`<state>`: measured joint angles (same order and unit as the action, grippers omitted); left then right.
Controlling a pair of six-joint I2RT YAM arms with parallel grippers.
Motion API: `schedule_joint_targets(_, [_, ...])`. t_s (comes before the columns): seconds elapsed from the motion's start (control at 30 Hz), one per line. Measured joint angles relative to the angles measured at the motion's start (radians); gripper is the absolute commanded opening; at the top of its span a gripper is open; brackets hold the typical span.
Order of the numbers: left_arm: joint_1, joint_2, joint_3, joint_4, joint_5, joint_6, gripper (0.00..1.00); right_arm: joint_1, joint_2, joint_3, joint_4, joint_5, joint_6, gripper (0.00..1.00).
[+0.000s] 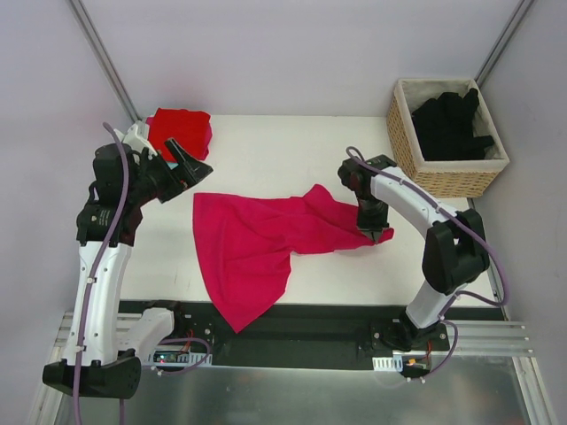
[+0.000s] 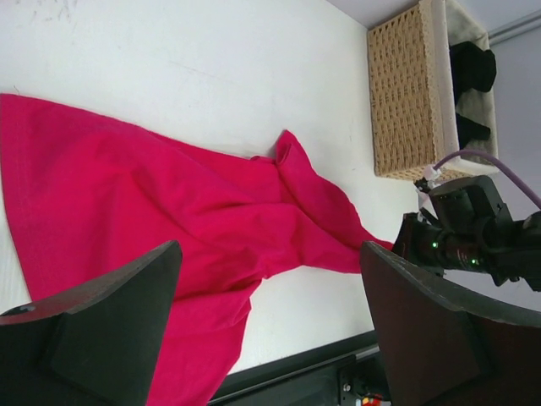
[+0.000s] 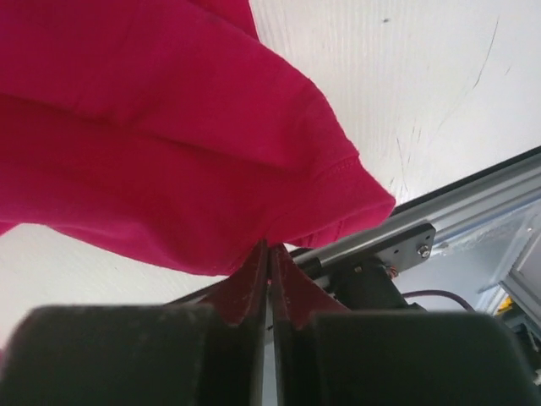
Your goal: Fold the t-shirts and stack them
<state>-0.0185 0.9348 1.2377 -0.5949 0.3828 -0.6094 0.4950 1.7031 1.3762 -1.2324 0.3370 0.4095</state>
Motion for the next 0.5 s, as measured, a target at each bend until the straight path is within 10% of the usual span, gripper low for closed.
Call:
schedule_joint_targets(0.03, [0.000, 0.009, 0.000, 0.000, 0.006, 0.002, 0.88, 0.000, 0.000, -0.010, -0.004, -0.009, -0.002, 0.47])
schedule_joint_targets(0.2, [0.000, 0.078, -0.006, -0.005, 0.010, 0.032, 0.89, 0.020, -0.003, 0.021, -0.038, 0.019, -0.019, 0.65])
schedule_joint_targets(0.5, [0.054, 0.210, -0.128, -0.051, -0.116, 0.079, 0.88, -0.071, -0.015, 0.181, 0.105, 0.035, -0.166, 0.60])
